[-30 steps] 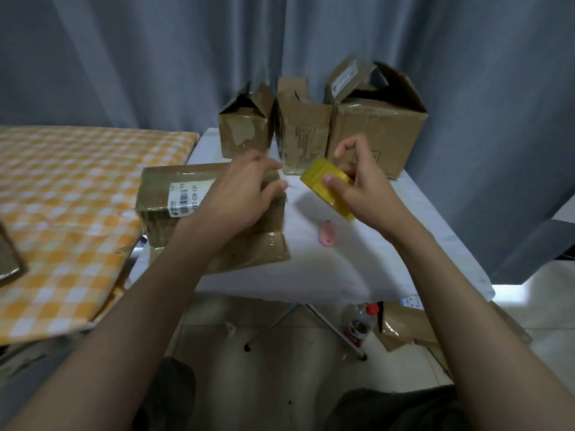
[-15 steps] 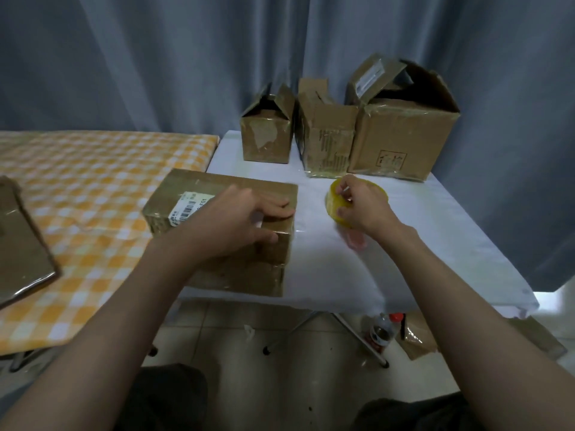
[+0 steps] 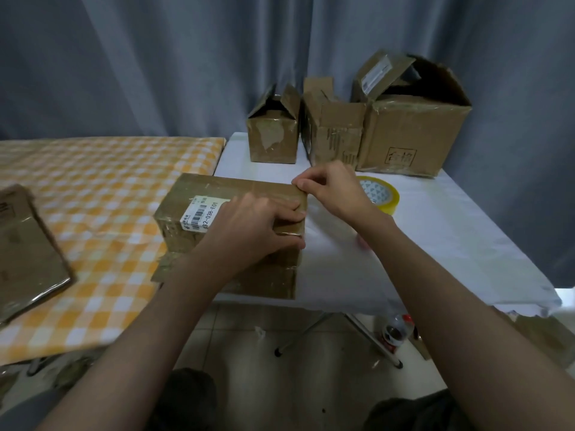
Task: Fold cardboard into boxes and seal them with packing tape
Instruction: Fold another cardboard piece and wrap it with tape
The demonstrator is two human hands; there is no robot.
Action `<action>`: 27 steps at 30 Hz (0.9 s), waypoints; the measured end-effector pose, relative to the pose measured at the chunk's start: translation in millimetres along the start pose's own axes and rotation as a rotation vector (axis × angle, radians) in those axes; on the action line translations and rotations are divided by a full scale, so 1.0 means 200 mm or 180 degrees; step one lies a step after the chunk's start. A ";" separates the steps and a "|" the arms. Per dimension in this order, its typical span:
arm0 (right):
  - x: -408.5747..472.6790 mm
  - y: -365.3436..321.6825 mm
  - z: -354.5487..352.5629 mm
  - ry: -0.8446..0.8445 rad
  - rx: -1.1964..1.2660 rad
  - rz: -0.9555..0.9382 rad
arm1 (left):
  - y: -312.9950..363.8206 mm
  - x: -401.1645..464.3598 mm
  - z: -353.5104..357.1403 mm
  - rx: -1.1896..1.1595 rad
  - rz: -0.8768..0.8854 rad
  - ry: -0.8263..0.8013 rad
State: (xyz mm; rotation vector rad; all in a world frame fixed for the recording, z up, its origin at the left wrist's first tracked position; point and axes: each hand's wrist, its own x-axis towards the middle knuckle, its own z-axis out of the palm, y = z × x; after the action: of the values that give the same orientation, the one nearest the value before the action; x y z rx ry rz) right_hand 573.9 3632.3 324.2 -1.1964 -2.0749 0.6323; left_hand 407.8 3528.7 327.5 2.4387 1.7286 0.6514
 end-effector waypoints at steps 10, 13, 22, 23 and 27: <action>0.03 0.06 -0.03 -0.0319 0.1503 0.0951 | -0.01 -0.01 0.03 0.0096 0.0059 0.0158; 0.04 0.07 -0.04 -0.0424 0.1537 0.1030 | -0.01 -0.01 0.03 0.0123 0.0079 0.0164; 0.03 0.08 -0.09 -0.0585 0.1621 0.1218 | 0.02 -0.01 0.04 0.0023 0.0009 0.0351; 0.03 0.09 -0.09 -0.0638 0.1732 0.1239 | 0.03 -0.01 0.04 0.0005 -0.0005 0.0457; 0.02 0.08 -0.09 -0.0821 0.1976 0.1352 | 0.05 -0.01 0.07 -0.0027 -0.0089 0.0689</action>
State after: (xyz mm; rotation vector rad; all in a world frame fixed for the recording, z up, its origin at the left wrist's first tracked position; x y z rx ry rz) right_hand 595.6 3645.5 327.0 -1.2166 -1.6108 1.5653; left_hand 422.1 3525.8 318.2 2.4110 1.8248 0.9486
